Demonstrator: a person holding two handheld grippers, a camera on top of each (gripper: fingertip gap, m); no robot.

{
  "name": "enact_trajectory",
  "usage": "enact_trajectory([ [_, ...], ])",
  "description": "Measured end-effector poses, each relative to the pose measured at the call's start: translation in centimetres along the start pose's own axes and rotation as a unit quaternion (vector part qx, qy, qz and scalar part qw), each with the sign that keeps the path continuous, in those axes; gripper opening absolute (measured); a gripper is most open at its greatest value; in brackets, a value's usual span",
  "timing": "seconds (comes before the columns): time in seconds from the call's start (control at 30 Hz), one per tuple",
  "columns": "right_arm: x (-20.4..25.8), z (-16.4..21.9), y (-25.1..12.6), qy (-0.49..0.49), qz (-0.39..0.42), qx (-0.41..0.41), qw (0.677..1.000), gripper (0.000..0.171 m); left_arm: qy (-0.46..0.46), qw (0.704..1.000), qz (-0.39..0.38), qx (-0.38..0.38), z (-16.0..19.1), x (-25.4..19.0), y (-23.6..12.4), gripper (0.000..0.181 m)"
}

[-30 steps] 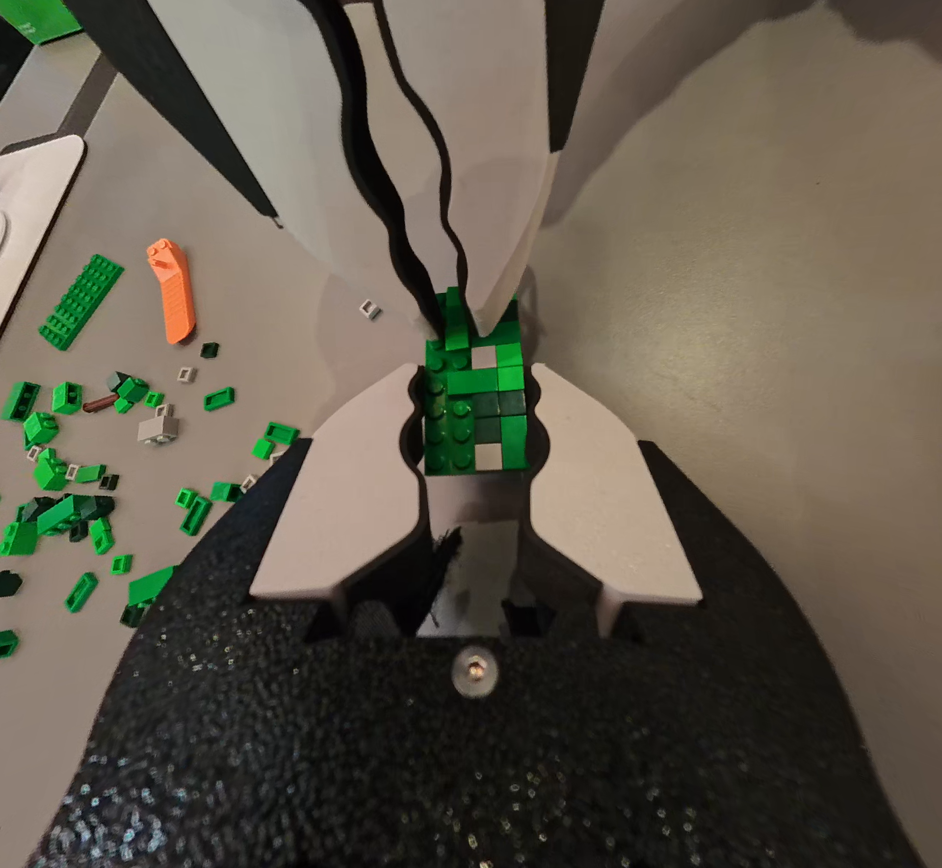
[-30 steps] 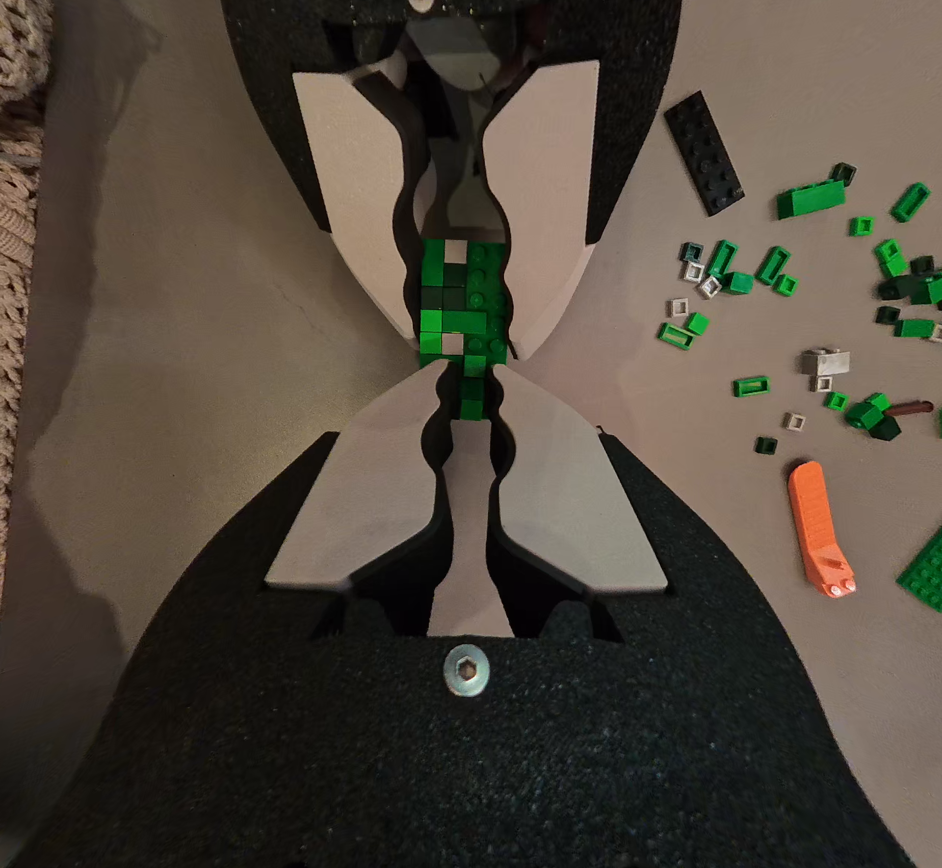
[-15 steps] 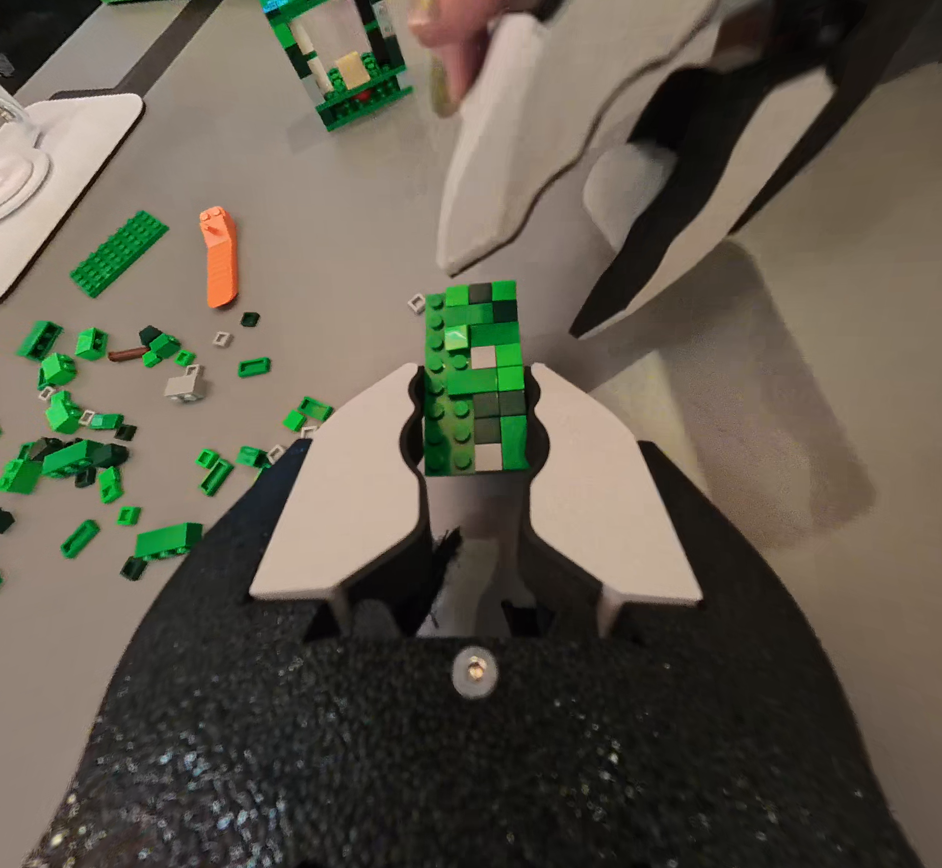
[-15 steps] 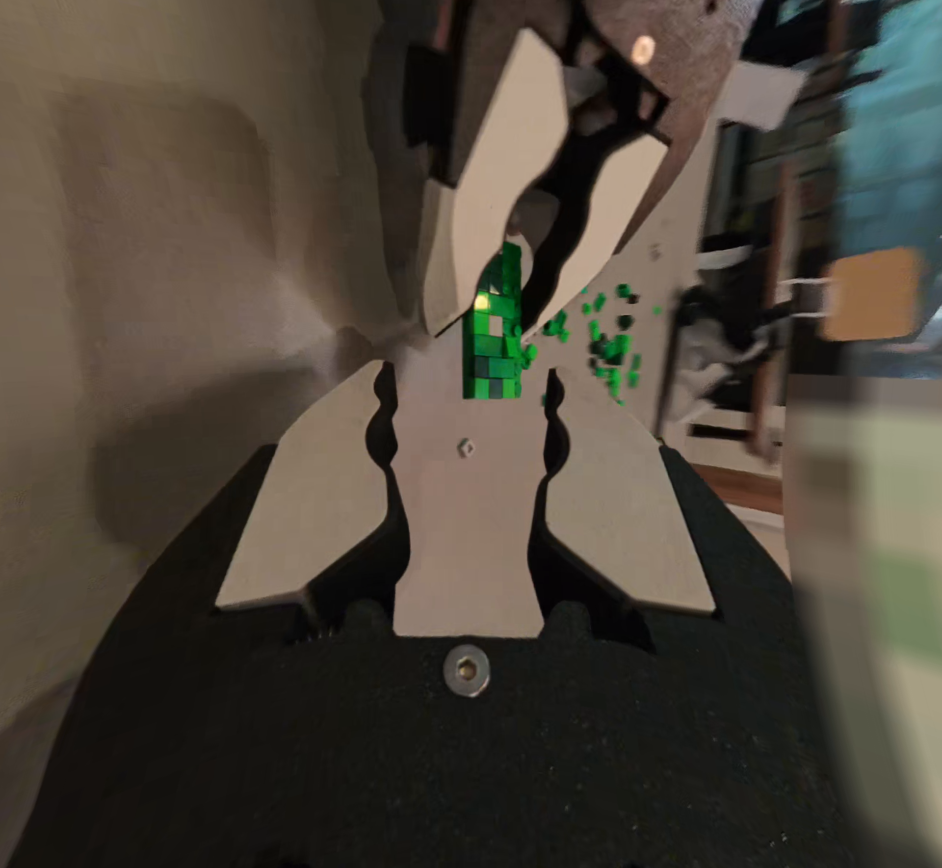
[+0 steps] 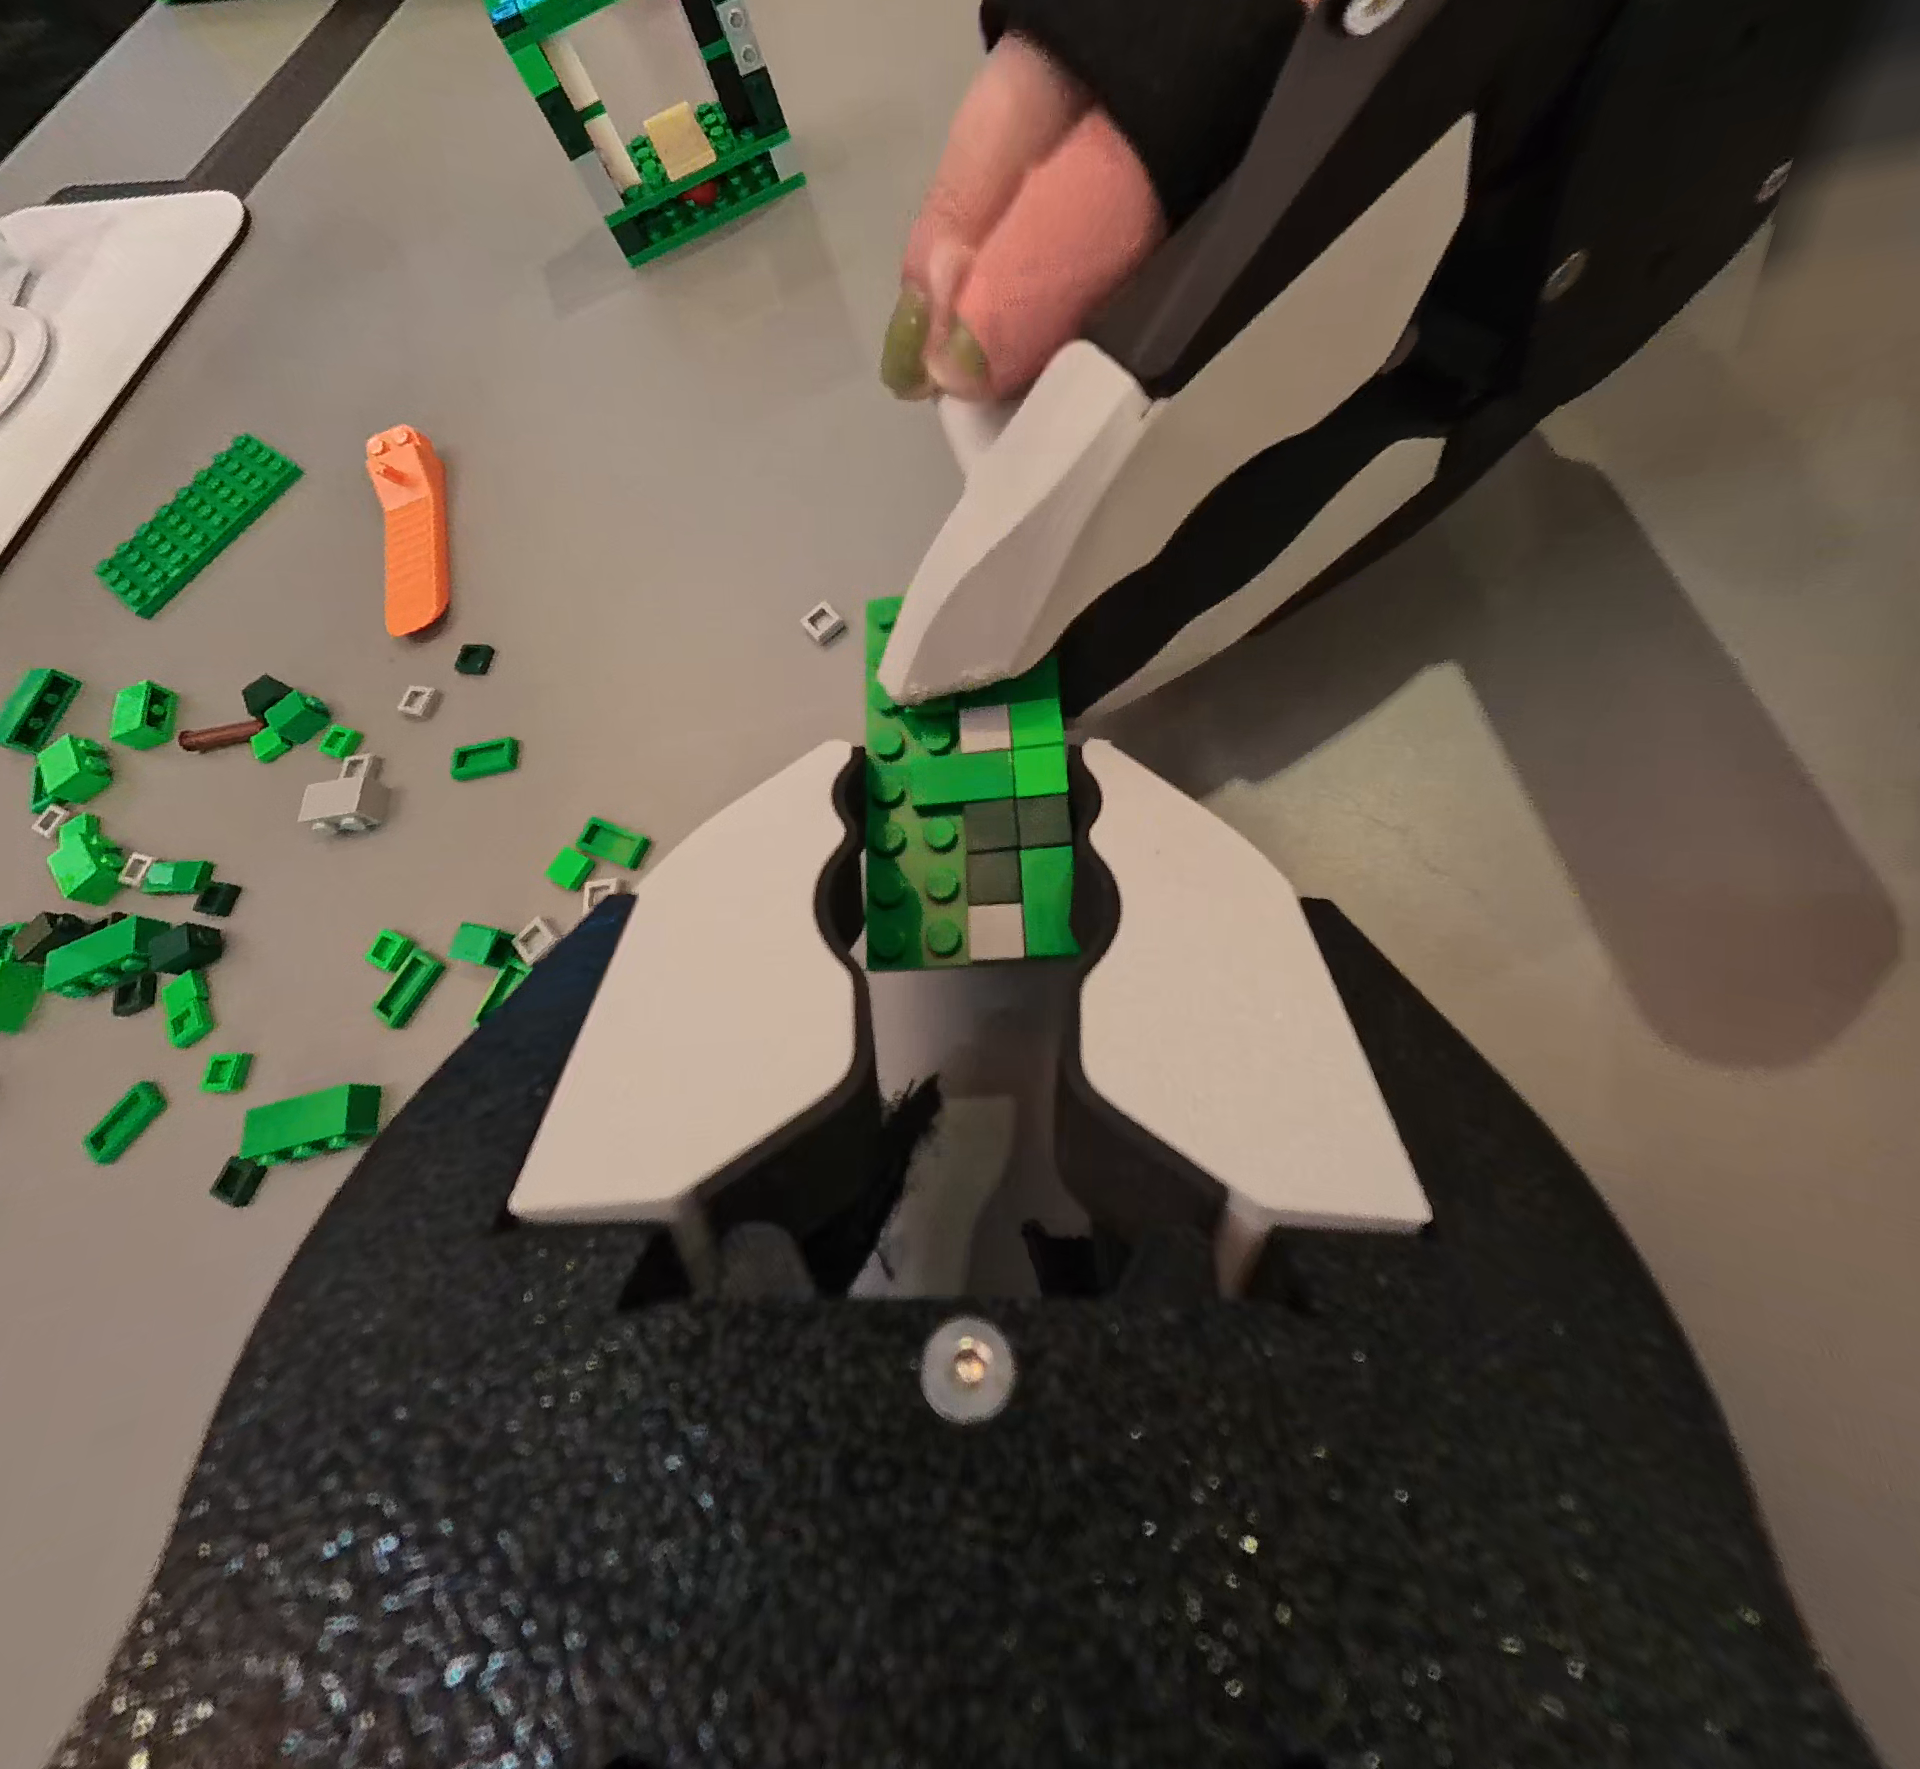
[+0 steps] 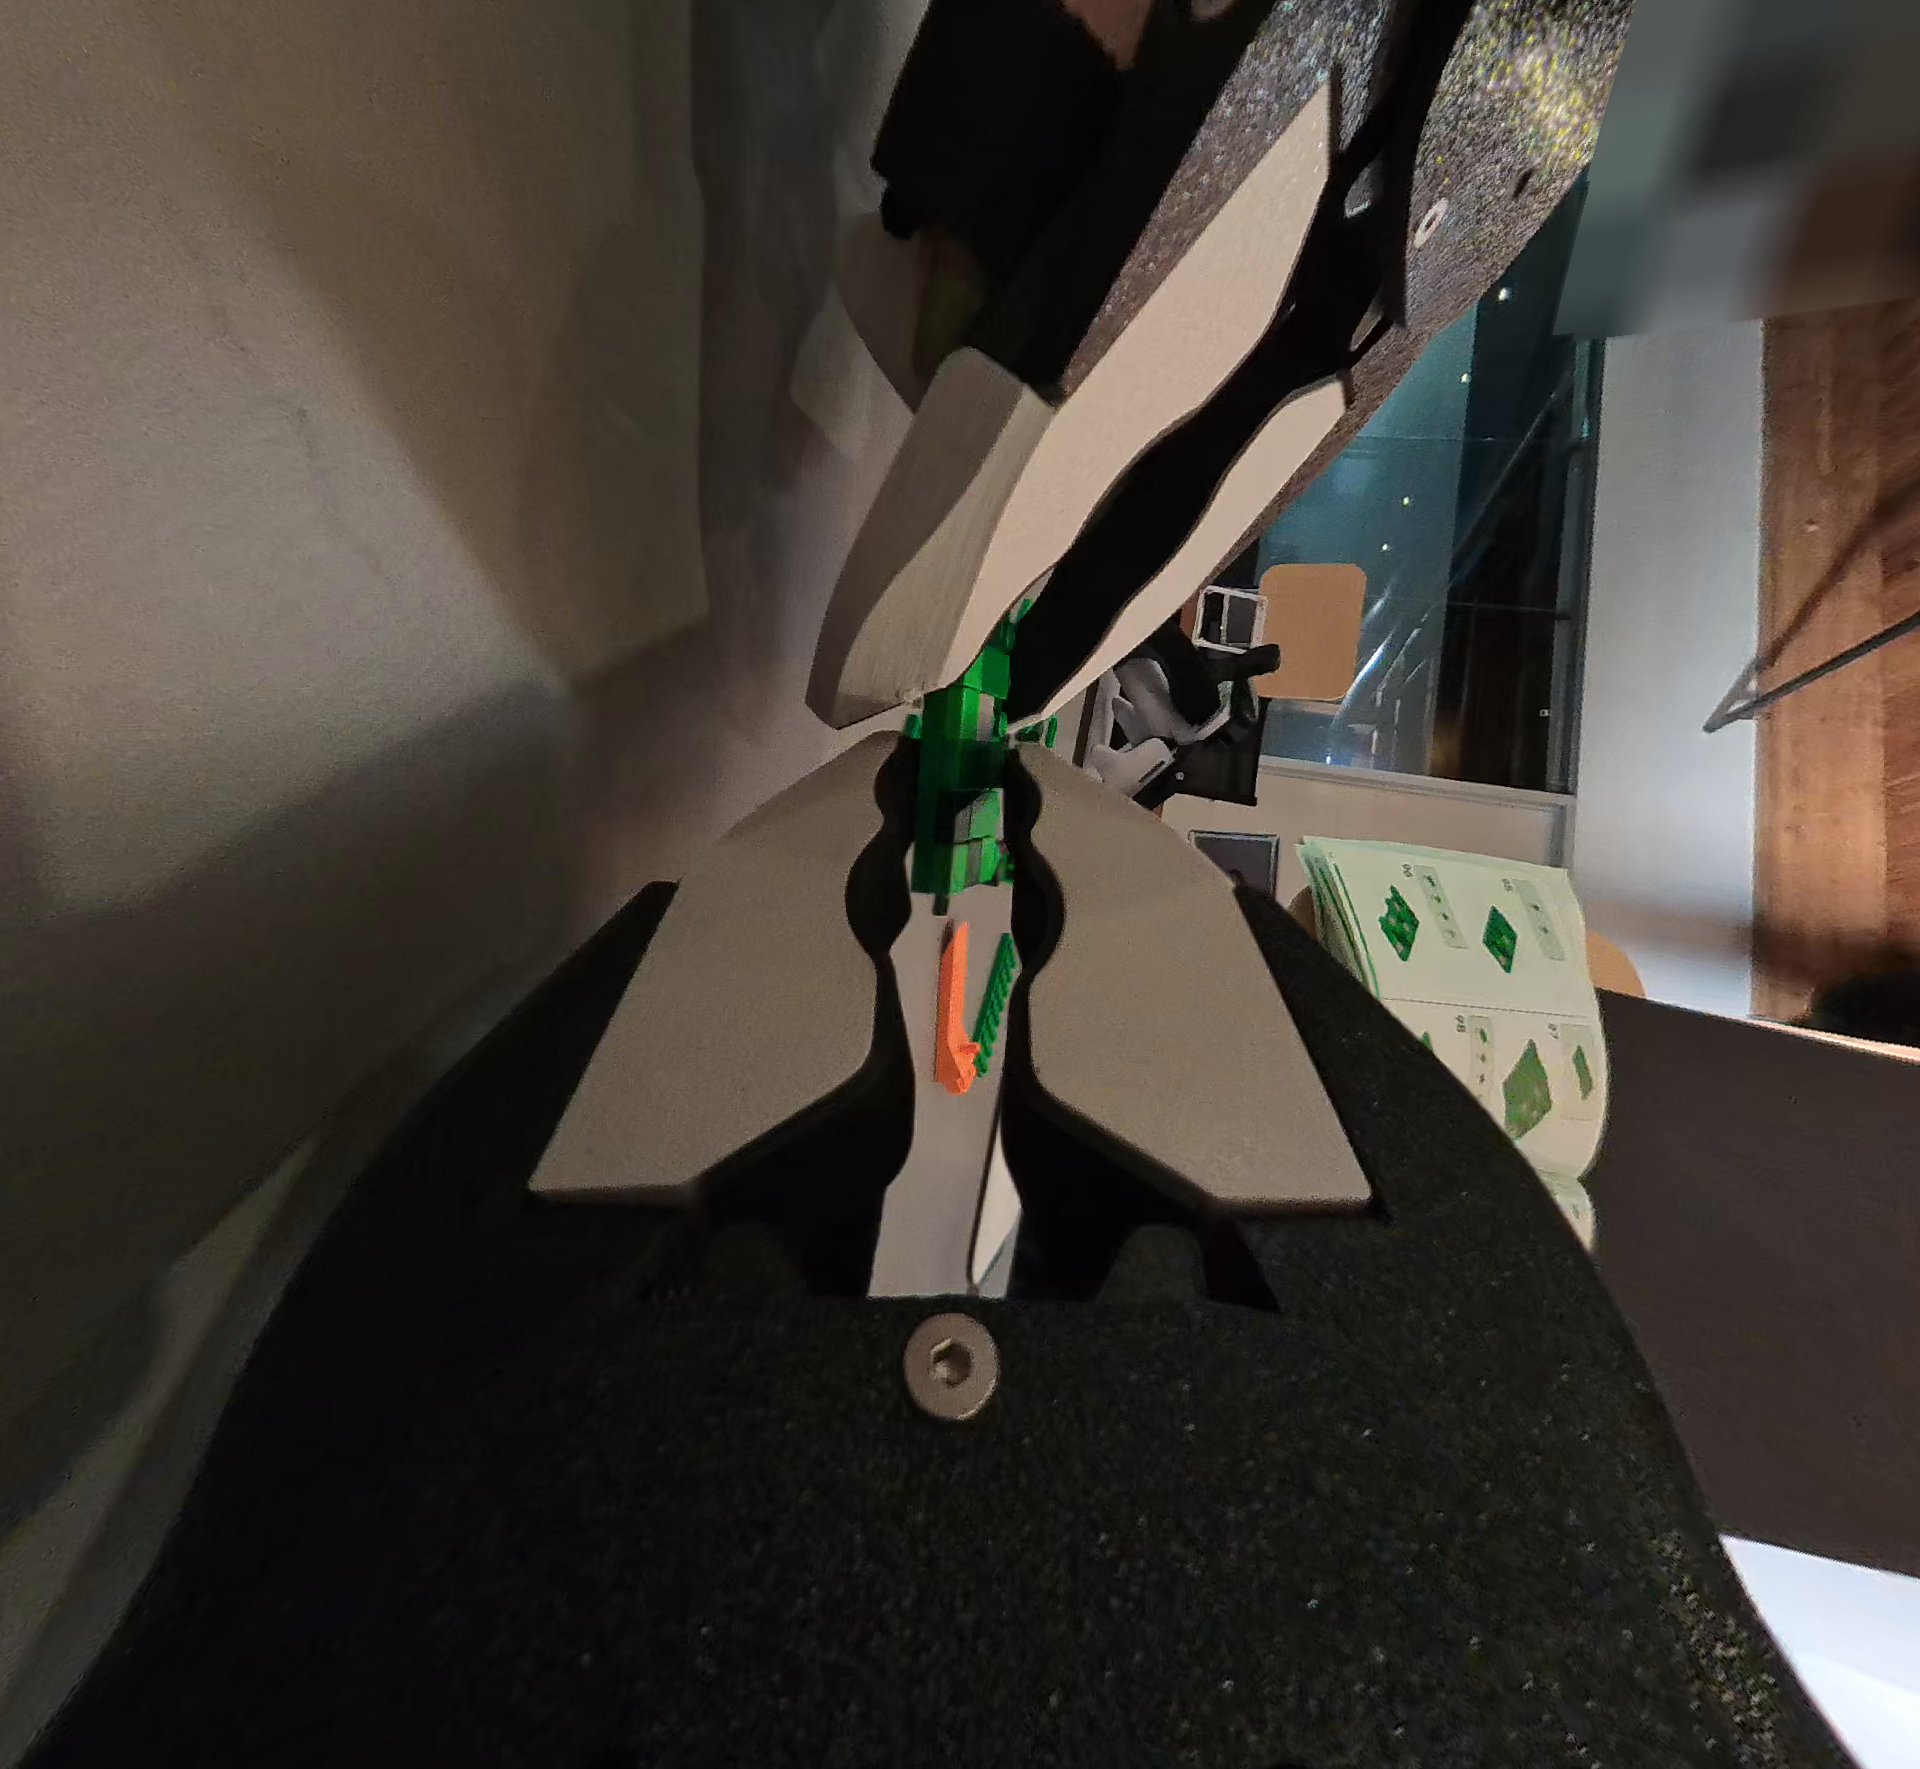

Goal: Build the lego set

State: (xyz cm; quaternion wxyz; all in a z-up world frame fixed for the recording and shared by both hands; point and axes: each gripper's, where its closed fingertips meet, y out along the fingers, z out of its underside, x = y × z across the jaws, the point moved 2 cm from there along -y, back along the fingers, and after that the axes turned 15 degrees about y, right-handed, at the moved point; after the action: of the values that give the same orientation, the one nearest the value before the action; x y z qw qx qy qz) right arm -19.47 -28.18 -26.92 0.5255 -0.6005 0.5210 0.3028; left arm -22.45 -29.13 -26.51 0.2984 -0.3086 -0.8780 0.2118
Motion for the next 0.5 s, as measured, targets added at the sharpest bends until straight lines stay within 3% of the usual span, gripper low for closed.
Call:
enact_trajectory([
  [0.27, -0.07, -0.15, -0.68, -0.009, 0.007, -0.020, 1.000, 0.008, -0.023, 0.999, 0.027, -0.011, -0.13, -0.59, 0.30, 0.035],
  [0.5, 0.44, 0.46, 0.15, -0.036, -0.017, -0.017, 0.999, 0.007, 0.043, 0.999, 0.005, 0.029, 0.49, -1.02, 0.90, 0.033],
])
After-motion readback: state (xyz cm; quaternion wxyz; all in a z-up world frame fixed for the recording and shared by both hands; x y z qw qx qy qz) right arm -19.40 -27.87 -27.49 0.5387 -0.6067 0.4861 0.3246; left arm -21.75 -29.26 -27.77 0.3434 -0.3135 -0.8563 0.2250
